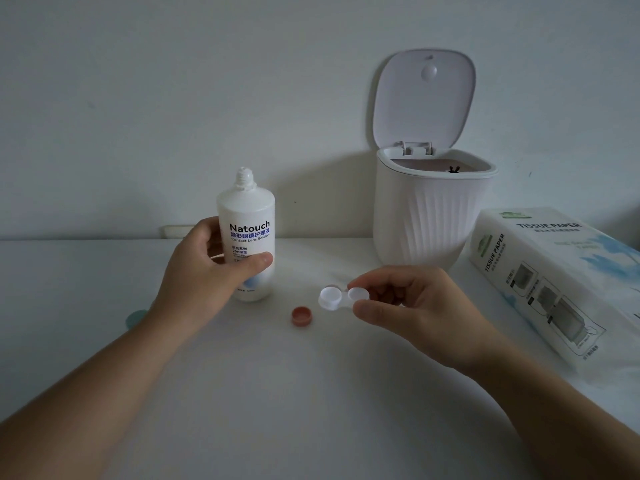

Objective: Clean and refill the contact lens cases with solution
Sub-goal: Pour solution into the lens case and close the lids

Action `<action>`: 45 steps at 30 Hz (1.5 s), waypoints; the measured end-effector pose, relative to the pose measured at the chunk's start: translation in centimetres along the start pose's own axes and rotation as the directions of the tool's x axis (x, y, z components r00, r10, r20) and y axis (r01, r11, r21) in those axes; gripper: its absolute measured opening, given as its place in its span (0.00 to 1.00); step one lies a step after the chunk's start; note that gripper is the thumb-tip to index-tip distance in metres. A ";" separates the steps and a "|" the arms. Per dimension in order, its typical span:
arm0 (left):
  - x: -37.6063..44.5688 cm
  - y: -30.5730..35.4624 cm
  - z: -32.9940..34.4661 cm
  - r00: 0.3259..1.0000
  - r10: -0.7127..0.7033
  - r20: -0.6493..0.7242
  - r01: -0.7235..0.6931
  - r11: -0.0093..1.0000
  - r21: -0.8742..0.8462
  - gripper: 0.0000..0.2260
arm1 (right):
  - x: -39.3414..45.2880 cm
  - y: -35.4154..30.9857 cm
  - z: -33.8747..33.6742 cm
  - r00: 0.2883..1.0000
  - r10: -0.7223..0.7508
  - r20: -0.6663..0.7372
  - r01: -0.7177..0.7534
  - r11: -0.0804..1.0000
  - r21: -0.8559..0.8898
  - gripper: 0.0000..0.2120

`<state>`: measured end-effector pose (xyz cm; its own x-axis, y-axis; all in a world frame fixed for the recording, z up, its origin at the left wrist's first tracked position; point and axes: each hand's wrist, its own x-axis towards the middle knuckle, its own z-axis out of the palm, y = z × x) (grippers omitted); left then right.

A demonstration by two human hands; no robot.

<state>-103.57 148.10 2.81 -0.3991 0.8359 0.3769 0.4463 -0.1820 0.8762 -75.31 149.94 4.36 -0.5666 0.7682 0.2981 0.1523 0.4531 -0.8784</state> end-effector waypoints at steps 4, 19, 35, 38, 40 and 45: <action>0.0 0.0 -0.1 1.000 -0.021 0.004 0.021 1.000 0.002 0.25 | 0.0 0.1 0.0 1.000 -0.002 0.003 0.002 1.000 -0.002 0.11; -2.9 3.0 0.4 0.749 0.614 -0.250 -0.555 0.787 0.269 0.19 | 0.1 0.3 0.0 1.000 -0.004 0.000 0.004 1.000 0.016 0.10; -5.0 3.0 2.7 0.876 0.300 0.377 -0.305 0.951 -0.046 0.14 | -0.1 0.0 0.3 1.000 0.008 0.004 -0.008 1.000 0.004 0.09; -5.0 3.2 2.9 0.868 0.295 0.400 -0.291 0.954 -0.071 0.09 | -0.1 0.1 0.4 1.000 0.008 0.007 -0.008 1.000 0.005 0.08; -4.9 3.2 2.9 0.869 0.288 0.401 -0.278 0.957 -0.086 0.07 | -0.1 0.2 0.4 1.000 0.012 0.002 -0.012 1.000 -0.011 0.08; -4.6 3.1 2.6 0.883 0.233 0.407 -0.207 0.972 -0.108 0.07 | 0.3 0.7 -0.3 0.991 0.045 -0.126 -0.043 0.999 0.020 0.09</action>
<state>-98.23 145.03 2.93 0.0780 0.9065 0.4149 0.4302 -0.4060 0.8063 -75.14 150.58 3.92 -0.4528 0.8385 0.3031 0.1601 0.4109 -0.8975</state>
